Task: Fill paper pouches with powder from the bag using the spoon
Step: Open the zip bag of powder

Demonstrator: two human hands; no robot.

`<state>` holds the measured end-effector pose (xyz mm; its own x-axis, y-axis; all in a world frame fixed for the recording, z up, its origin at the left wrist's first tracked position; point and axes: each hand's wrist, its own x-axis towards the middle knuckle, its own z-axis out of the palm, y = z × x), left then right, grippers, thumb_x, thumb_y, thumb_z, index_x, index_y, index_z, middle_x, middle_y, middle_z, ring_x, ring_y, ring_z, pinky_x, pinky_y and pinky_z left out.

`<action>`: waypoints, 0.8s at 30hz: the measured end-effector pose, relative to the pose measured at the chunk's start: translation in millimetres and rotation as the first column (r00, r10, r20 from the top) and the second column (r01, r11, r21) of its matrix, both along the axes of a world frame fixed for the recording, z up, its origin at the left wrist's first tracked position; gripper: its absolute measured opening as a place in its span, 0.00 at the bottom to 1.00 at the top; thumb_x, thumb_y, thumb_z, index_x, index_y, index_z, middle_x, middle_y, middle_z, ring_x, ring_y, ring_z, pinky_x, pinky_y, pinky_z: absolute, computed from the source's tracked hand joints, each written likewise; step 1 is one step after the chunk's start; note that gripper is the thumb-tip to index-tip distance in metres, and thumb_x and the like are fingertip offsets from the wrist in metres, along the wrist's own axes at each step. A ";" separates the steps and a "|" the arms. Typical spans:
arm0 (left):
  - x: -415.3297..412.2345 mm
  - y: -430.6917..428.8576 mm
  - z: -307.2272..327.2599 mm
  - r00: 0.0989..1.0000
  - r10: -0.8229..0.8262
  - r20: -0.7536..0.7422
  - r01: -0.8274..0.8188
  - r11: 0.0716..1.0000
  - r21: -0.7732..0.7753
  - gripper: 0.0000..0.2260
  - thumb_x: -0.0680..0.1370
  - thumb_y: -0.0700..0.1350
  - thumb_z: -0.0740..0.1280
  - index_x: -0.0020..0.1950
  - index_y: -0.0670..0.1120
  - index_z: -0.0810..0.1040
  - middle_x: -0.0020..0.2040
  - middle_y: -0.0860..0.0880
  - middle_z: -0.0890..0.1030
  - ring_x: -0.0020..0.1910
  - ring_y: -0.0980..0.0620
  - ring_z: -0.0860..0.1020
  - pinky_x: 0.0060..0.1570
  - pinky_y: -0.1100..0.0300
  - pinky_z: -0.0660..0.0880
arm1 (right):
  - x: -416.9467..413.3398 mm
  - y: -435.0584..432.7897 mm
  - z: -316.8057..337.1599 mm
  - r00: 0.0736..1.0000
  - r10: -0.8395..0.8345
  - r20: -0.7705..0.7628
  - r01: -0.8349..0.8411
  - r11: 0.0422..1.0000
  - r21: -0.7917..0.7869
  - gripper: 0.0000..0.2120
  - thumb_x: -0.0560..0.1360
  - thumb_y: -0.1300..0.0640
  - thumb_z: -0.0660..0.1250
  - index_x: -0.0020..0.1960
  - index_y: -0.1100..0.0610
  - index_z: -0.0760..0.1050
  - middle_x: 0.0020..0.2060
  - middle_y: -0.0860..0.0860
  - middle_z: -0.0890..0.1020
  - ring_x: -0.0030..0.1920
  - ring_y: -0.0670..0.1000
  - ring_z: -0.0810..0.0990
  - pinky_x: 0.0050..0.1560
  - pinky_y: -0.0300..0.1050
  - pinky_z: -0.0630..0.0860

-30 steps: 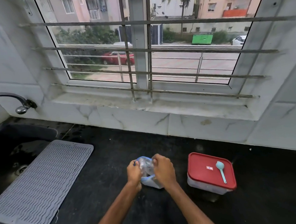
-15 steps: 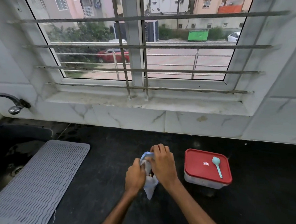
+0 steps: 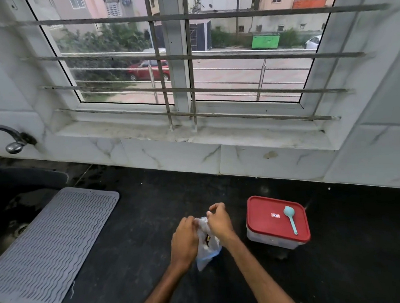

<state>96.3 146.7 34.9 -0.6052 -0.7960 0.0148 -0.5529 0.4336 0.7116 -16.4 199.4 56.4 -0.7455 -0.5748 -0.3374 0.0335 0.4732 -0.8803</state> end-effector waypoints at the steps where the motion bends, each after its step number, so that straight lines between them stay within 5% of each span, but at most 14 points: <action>1: -2.3 -0.2 -0.8 0.997 0.074 -0.013 -0.072 0.991 0.109 0.12 0.82 0.46 0.57 0.41 0.50 0.74 0.41 0.53 0.78 0.38 0.58 0.76 0.37 0.60 0.72 | 3.0 0.4 -0.8 0.987 0.048 -0.155 -0.046 0.999 0.016 0.02 0.81 0.58 0.61 0.54 0.54 0.71 0.51 0.49 0.77 0.50 0.47 0.77 0.51 0.43 0.76; 4: -8.5 -4.9 -9.3 0.973 0.231 -0.025 -0.207 0.908 0.364 0.13 0.83 0.45 0.57 0.43 0.47 0.77 0.43 0.49 0.81 0.41 0.53 0.78 0.42 0.57 0.72 | 17.4 9.5 -11.7 0.731 0.287 -0.619 -0.228 0.958 0.174 0.06 0.80 0.54 0.63 0.54 0.53 0.78 0.53 0.46 0.75 0.52 0.45 0.74 0.53 0.42 0.76; 6: -9.8 -5.6 -11.8 0.957 0.284 -0.055 -0.224 0.846 0.484 0.12 0.82 0.43 0.57 0.45 0.46 0.79 0.44 0.46 0.82 0.42 0.51 0.79 0.41 0.57 0.73 | 28.5 19.3 -16.9 0.509 0.390 -0.768 -0.292 0.917 0.272 0.10 0.78 0.52 0.65 0.57 0.52 0.78 0.56 0.47 0.75 0.54 0.46 0.73 0.52 0.42 0.76; 7: -9.5 -6.1 -13.0 0.954 0.292 -0.071 -0.216 0.830 0.515 0.12 0.81 0.42 0.57 0.44 0.45 0.79 0.43 0.45 0.82 0.41 0.51 0.79 0.39 0.57 0.73 | 31.5 22.5 -17.5 0.475 0.425 -0.770 -0.309 0.900 0.307 0.11 0.78 0.52 0.64 0.59 0.52 0.77 0.57 0.47 0.75 0.55 0.46 0.73 0.53 0.42 0.75; 9: -9.1 -5.1 -14.1 0.946 0.305 -0.109 -0.198 0.810 0.553 0.14 0.81 0.40 0.57 0.41 0.45 0.79 0.41 0.44 0.82 0.38 0.51 0.78 0.37 0.58 0.73 | 30.0 23.7 -18.8 0.525 0.494 -0.693 -0.323 0.869 0.374 0.12 0.79 0.55 0.63 0.62 0.52 0.76 0.57 0.47 0.76 0.56 0.47 0.74 0.56 0.42 0.75; 11: -8.3 -0.9 -12.9 0.924 0.355 -0.139 -0.199 0.760 0.619 0.15 0.81 0.41 0.56 0.40 0.42 0.78 0.39 0.44 0.80 0.36 0.51 0.77 0.36 0.58 0.73 | 25.7 23.2 -14.8 0.680 0.500 -0.536 -0.333 0.862 0.382 0.08 0.78 0.58 0.64 0.55 0.51 0.77 0.52 0.48 0.78 0.52 0.46 0.76 0.53 0.42 0.76; 13: -6.2 3.6 -10.3 0.911 0.372 -0.181 -0.177 0.746 0.642 0.14 0.82 0.44 0.56 0.43 0.41 0.77 0.38 0.45 0.79 0.37 0.50 0.77 0.37 0.55 0.74 | 21.9 22.7 -9.8 0.863 0.379 -0.334 -0.295 0.915 0.276 0.09 0.77 0.63 0.63 0.44 0.51 0.76 0.43 0.48 0.80 0.43 0.45 0.78 0.47 0.43 0.76; 15: -1.3 7.0 -6.7 0.927 0.286 -0.243 -0.091 0.799 0.594 0.12 0.83 0.50 0.60 0.49 0.43 0.77 0.42 0.46 0.82 0.40 0.50 0.81 0.43 0.52 0.79 | 12.7 21.1 -5.0 0.988 0.156 -0.019 -0.152 0.980 0.130 0.11 0.77 0.64 0.60 0.42 0.53 0.78 0.42 0.53 0.83 0.42 0.48 0.80 0.48 0.46 0.78; 18: 10.9 6.3 -3.6 0.967 -0.008 -0.255 0.115 0.907 0.406 0.11 0.79 0.55 0.66 0.58 0.53 0.73 0.49 0.51 0.83 0.45 0.57 0.83 0.45 0.55 0.83 | 2.4 19.3 3.9 0.830 -0.064 0.554 0.090 0.996 -0.019 0.12 0.78 0.64 0.58 0.53 0.59 0.79 0.48 0.59 0.83 0.46 0.54 0.82 0.51 0.51 0.80; 21: 15.9 0.5 -8.1 0.976 -0.216 -0.027 0.218 0.966 0.136 0.13 0.78 0.57 0.66 0.61 0.56 0.73 0.52 0.56 0.80 0.46 0.60 0.81 0.44 0.60 0.81 | 0.6 20.9 1.7 0.827 -0.053 0.560 0.103 0.993 -0.058 0.10 0.81 0.64 0.56 0.59 0.56 0.72 0.53 0.58 0.80 0.52 0.56 0.80 0.58 0.55 0.79; 24: 10.4 4.7 -4.4 0.995 -0.089 0.051 0.087 0.995 0.039 0.08 0.81 0.51 0.62 0.43 0.53 0.75 0.41 0.53 0.78 0.39 0.58 0.77 0.38 0.60 0.76 | 9.5 23.8 -10.4 0.999 0.033 0.009 -0.033 0.999 0.022 0.04 0.82 0.55 0.60 0.55 0.53 0.70 0.53 0.50 0.77 0.53 0.50 0.77 0.56 0.48 0.77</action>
